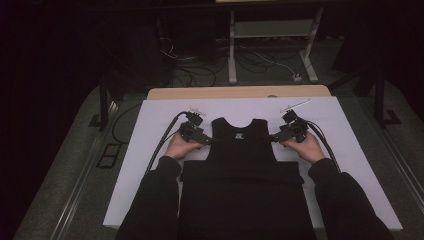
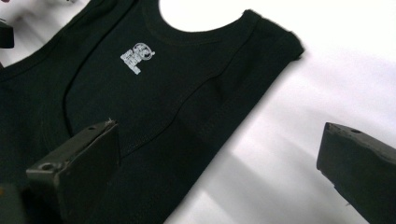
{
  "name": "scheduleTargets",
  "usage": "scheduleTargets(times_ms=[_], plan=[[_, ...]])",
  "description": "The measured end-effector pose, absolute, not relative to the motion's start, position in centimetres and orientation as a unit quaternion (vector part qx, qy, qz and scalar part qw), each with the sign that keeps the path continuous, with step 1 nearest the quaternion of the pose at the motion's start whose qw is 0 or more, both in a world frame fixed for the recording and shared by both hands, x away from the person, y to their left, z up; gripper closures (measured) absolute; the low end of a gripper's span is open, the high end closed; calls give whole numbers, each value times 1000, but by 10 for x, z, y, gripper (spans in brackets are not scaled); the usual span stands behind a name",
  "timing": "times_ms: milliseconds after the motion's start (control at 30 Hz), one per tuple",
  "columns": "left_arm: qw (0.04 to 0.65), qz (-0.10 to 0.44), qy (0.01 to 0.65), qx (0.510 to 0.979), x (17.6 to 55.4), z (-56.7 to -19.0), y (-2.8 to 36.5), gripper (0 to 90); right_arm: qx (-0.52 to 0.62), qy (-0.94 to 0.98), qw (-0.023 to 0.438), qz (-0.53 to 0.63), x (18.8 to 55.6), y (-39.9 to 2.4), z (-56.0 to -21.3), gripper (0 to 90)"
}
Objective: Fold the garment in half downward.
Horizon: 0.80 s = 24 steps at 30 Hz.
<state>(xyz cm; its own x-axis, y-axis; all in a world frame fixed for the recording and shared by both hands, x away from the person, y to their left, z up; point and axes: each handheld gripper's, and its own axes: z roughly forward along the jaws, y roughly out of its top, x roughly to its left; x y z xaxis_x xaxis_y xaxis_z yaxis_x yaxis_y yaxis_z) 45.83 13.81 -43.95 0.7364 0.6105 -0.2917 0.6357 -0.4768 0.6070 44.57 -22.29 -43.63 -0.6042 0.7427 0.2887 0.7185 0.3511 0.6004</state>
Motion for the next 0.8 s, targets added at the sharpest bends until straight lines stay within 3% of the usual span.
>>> scheduleTargets(times_ms=[467, 633, 800], plan=[[370, -24, 368, 853, 458, -444, 132, 0, 429, 835, 16, 345, 443, -207, -446, 46], [375, -21, 366, 852, 457, -444, 130, 58, 431, 831, 19, 351, 443, -206, -446, 150], [378, -2, 373, 847, 454, -444, 129, 178, 435, 830, 35, 347, 442, -205, -445, 241]])
